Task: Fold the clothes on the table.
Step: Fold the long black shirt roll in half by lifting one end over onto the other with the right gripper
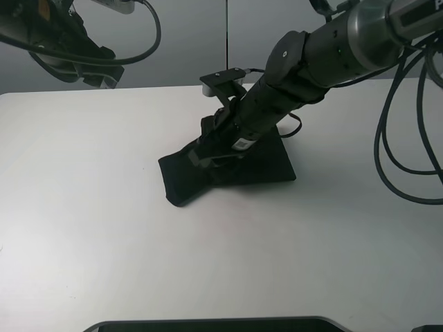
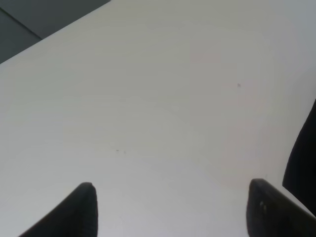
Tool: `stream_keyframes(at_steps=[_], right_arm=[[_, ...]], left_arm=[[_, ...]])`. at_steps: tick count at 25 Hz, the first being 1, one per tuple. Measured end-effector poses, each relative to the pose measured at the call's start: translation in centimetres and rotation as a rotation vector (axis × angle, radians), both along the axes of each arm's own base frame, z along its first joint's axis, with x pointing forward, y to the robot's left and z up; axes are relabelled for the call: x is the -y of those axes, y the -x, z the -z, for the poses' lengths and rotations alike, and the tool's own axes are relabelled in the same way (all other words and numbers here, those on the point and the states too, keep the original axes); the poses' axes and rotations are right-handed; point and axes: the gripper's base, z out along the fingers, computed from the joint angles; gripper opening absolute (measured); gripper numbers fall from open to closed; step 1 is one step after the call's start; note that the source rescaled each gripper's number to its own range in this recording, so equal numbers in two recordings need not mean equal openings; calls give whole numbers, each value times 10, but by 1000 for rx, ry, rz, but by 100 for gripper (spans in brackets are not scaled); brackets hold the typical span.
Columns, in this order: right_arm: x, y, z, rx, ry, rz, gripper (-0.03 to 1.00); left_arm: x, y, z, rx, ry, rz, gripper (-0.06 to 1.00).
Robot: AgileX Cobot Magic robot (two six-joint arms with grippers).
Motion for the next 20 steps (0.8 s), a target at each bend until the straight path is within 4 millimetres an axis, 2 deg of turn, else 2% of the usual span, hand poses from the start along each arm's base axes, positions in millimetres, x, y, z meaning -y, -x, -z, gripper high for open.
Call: stream_keyframes(at_steps=[1,3,7,11,15,18,20], right_arm=[[-2,2,-1,-12,-26,-29,69],[-6,7,-3,-26,-68,-105,73],[-8,11,-5,-36,-95,-157,74],[-7,11,-21,13,-112,-175,71],[0,10,-57,180,-83,-192,56],[10,9,-77,277,-35,-176,40],[17,6,-80,293,10,-165,24]], left_arm=[[0,0,0,1,1,0,81],[0,0,0,3,2,1,81],[0,0,0,3,2,1,81],[0,0,0,5,3,2,81],[0,0,0,5,3,2,81],[0,0,0,5,3,2,81],[0,0,0,5,3,2,81]])
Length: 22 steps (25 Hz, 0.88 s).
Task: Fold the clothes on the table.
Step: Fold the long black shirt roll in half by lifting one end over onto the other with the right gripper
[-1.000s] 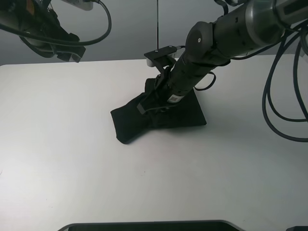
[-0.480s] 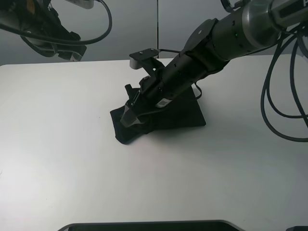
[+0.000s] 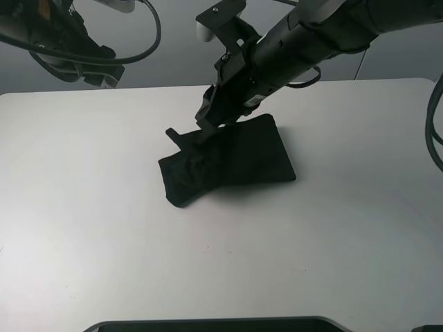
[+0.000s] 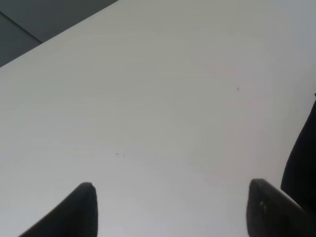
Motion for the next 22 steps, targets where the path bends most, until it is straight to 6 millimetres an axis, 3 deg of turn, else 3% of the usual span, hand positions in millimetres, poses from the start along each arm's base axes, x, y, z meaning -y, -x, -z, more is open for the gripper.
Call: stream_keyframes(at_steps=[2,3,8,12,16,22], right_arm=[[9,-6,2,-13,26,44,7],[15,-10,6,-29,38,72,3],[22,-21,32,-100,75,132,0],[18,-24,65,-200,99,146,0],[2,-15,86,-264,81,104,0],[-34,9,82,-295,-22,30,0]], left_arm=[[0,0,0,0,0,0,81],[0,0,0,0,0,0,81],[0,0,0,0,0,0,81],[-2,4,-9,24,6,1,81],[-7,13,-32,89,33,2,81],[-18,35,-71,205,90,1,81]])
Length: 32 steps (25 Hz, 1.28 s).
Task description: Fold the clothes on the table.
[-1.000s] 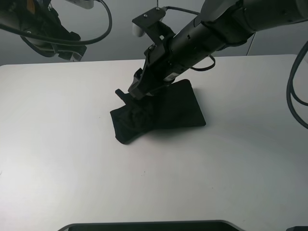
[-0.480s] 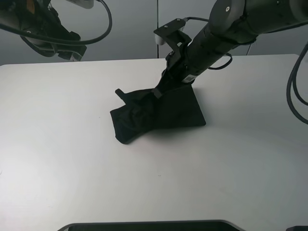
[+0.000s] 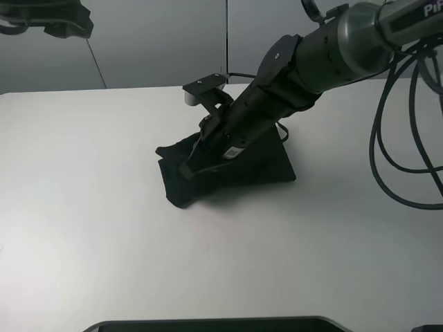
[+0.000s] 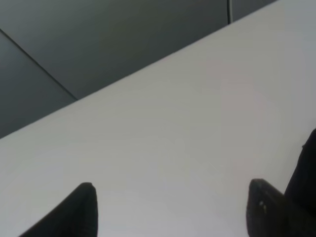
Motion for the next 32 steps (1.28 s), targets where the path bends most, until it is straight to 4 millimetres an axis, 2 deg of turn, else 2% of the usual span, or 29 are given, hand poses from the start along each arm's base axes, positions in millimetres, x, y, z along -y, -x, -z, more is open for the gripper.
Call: stream_keyframes(at_steps=[4,8,11,14,18,22,24,26,27,30,31,32], right_arm=[[-14,13,-1,-2,-14,-45,0],[-19,19,-2,2,-16,-68,0],[-19,19,-13,28,-34,-72,0],[-16,21,-45,97,-84,-79,0],[-4,30,-105,276,-141,-126,0],[23,45,-166,480,-137,-118,0],[43,55,-193,600,-86,-113,2],[64,65,-215,683,-21,-81,13],[77,70,-226,736,25,-71,25],[113,86,-255,868,119,21,79],[125,92,-266,916,143,68,91],[137,96,-274,962,172,109,96]], left_arm=[[-9,17,-24,76,36,-1,81],[-18,36,-47,152,74,-1,81],[-27,53,-64,216,102,-1,81],[-37,73,-81,289,119,7,81],[-53,105,-103,395,153,14,81],[-71,138,-116,444,169,-8,81],[-80,153,-118,445,157,-23,81],[-90,169,-119,448,140,-35,81],[-94,175,-119,443,134,-43,81],[-105,194,-118,439,134,-65,81],[-109,200,-118,438,136,-73,81],[-112,206,-117,436,141,-79,82]])
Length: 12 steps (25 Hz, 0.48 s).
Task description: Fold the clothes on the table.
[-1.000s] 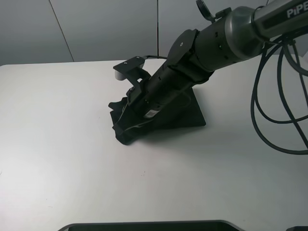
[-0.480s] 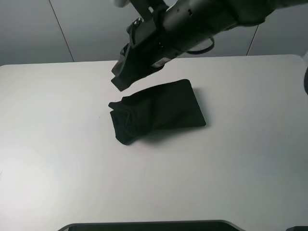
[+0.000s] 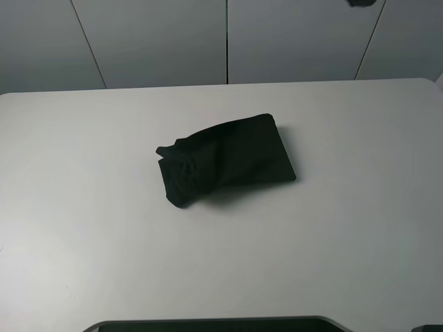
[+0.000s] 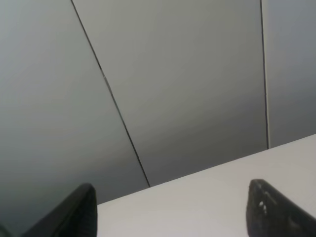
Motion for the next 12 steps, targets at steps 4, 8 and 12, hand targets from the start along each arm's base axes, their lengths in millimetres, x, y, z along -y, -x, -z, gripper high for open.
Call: stream_keyframes(at_steps=[4,8,12], right_arm=[[55,29,-30,181,84,184,100],[118,65,-45,246,196,449,100],[167,107,-53,329,129,580,100]], left_arm=[[-11,18,5,-33,11,-26,87],[-18,29,13,-111,6,-59,91],[-18,37,15,-141,42,-34,94]])
